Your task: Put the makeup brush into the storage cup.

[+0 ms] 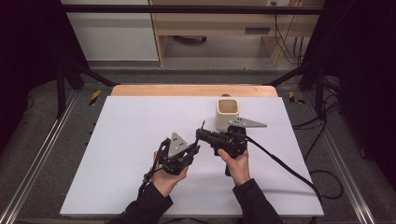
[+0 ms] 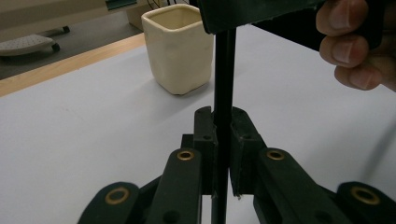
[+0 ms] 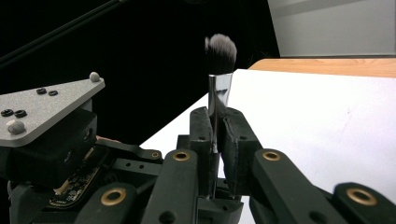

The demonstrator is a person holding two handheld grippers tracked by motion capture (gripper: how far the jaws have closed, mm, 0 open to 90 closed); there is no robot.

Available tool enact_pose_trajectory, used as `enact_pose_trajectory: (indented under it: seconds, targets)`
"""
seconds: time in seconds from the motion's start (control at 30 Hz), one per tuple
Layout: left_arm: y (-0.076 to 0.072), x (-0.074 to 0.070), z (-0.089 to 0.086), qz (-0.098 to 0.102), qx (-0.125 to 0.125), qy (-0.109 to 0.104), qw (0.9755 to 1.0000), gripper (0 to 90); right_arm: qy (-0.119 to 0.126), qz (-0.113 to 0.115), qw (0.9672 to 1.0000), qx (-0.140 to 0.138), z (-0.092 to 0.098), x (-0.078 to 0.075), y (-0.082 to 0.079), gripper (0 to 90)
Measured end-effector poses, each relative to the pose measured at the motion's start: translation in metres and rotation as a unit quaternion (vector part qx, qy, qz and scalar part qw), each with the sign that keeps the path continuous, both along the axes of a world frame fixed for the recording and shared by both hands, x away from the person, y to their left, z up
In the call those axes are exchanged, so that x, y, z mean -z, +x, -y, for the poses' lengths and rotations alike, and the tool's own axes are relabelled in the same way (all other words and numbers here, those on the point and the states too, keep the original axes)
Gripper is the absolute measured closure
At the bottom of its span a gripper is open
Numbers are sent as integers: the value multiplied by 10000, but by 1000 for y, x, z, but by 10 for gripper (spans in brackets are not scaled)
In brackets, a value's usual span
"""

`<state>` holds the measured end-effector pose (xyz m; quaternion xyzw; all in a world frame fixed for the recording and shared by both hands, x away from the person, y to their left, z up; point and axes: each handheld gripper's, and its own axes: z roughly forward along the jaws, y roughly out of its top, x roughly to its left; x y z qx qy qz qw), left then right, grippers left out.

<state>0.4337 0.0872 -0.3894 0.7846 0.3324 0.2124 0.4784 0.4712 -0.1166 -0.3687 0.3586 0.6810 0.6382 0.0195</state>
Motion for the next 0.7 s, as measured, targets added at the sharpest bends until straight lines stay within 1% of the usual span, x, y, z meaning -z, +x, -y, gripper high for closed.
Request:
enact_pose_trajectory:
  seconds: [0.1, 0.23, 0.27, 0.37, 0.4, 0.47, 0.5, 0.53, 0.7]
  targets:
    - [0, 0, -1, 16, 22, -4, 10000, 825, -1, 23, 10000, 4, 0, 0, 0, 837]
    - [0, -1, -3, 16, 65, 3, 10000, 760, -94, 144, 9998, 123, 2, -2, -1, 838]
    - [0, -1, -3, 13, 58, 19, 10000, 740, -119, 174, 9997, 155, 3, -3, -1, 837]
    - [1, -2, -8, -10, 53, -35, 10000, 674, -172, 305, 9991, 255, 6, -6, -1, 837]
    - [2, -2, -9, 1, 57, -55, 10000, 649, -196, 314, 9989, 291, 6, -7, -2, 837]
    - [2, -3, -13, 17, 102, -79, 9999, 599, -258, 402, 9982, 358, 9, -8, -1, 837]
    - [2, -3, -15, 29, 101, -60, 9999, 573, -290, 403, 9980, 394, 9, -9, -2, 837]
    - [3, -3, -17, 6, 115, -86, 9999, 547, -329, 455, 9975, 431, 10, -10, -2, 837]
    - [4, -3, -28, -15, 83, -142, 9999, 476, -445, 562, 9960, 529, 15, -14, -1, 837]
